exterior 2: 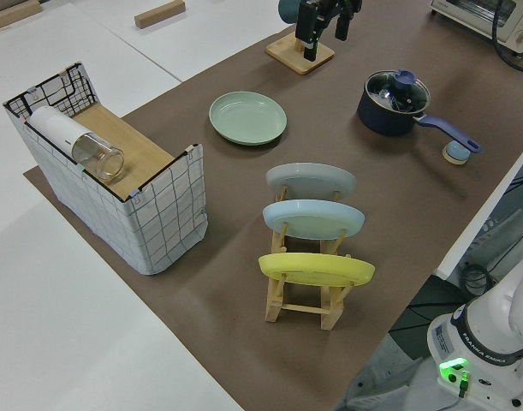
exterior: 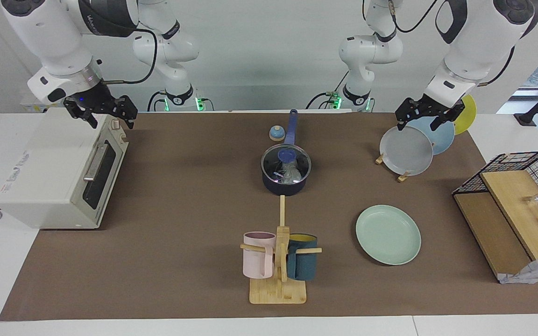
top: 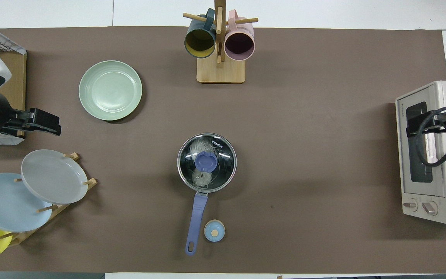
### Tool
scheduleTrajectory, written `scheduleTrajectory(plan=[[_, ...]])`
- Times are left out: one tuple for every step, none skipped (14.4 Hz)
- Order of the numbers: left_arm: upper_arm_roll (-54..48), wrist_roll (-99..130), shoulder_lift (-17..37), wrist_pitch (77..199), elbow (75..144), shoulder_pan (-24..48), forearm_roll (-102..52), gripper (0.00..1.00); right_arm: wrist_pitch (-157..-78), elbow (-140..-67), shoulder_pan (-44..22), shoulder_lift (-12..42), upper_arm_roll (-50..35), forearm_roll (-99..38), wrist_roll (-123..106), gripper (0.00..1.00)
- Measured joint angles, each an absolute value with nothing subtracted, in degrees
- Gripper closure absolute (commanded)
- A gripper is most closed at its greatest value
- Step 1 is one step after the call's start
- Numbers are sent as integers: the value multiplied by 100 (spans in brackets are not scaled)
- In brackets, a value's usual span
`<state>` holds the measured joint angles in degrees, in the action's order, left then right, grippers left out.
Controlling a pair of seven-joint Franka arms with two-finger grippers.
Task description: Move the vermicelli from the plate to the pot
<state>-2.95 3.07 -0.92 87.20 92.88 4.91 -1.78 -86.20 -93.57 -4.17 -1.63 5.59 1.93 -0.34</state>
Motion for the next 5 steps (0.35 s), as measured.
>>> scheduleTrajectory(plan=[[-295,307,-92,8720,9288,491,-178,0,-8639,-9352,-419,-181,549,193,-34,0],[-295,307,-91,8720,9288,491,-178,0,-8650,-9346,-419,-195,541,193,-34,0],[-295,307,-92,8720,9288,491,-178,0,-8650,-9345,-419,-205,537,191,-34,0],[-295,307,-91,8720,9288,491,-178,0,-8650,-9345,-419,-214,535,191,-34,0],[-295,307,-92,8720,9288,491,-178,0,-8650,-9345,-419,-224,535,191,-34,0]])
